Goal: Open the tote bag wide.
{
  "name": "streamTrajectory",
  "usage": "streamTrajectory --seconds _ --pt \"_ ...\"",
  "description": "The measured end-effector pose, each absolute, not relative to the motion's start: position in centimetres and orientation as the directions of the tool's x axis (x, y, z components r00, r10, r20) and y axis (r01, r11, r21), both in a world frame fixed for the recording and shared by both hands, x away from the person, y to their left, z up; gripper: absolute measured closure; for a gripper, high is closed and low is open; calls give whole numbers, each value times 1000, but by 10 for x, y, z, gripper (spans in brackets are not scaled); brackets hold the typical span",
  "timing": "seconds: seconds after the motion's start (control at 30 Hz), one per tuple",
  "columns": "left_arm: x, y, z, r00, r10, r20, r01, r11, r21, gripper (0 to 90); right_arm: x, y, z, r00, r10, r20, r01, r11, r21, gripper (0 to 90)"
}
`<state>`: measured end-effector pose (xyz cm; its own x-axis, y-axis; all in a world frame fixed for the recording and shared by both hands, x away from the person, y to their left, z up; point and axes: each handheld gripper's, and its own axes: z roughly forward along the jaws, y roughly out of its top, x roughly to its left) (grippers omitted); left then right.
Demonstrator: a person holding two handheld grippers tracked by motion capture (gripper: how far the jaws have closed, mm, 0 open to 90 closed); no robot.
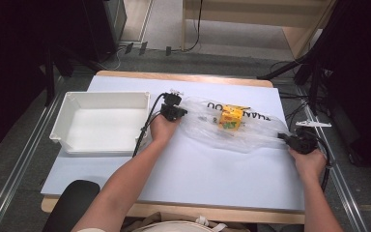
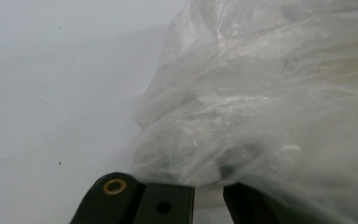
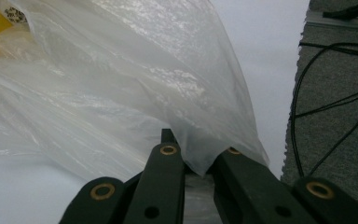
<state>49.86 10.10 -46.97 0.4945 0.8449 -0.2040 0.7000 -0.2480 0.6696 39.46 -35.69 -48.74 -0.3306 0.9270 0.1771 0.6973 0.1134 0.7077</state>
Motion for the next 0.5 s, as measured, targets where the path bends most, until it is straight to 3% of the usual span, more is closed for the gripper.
streamTrajectory --seconds 0.27,0.5 --pt "498 100 -468 478 855 -200 708 -241 664 900 392 -356 -485 -307 941 145 707 123 697 900" --pt "485 92 -447 556 808 -193 672 -301 677 900 389 -330 -455 -392 914 108 641 187 745 900"
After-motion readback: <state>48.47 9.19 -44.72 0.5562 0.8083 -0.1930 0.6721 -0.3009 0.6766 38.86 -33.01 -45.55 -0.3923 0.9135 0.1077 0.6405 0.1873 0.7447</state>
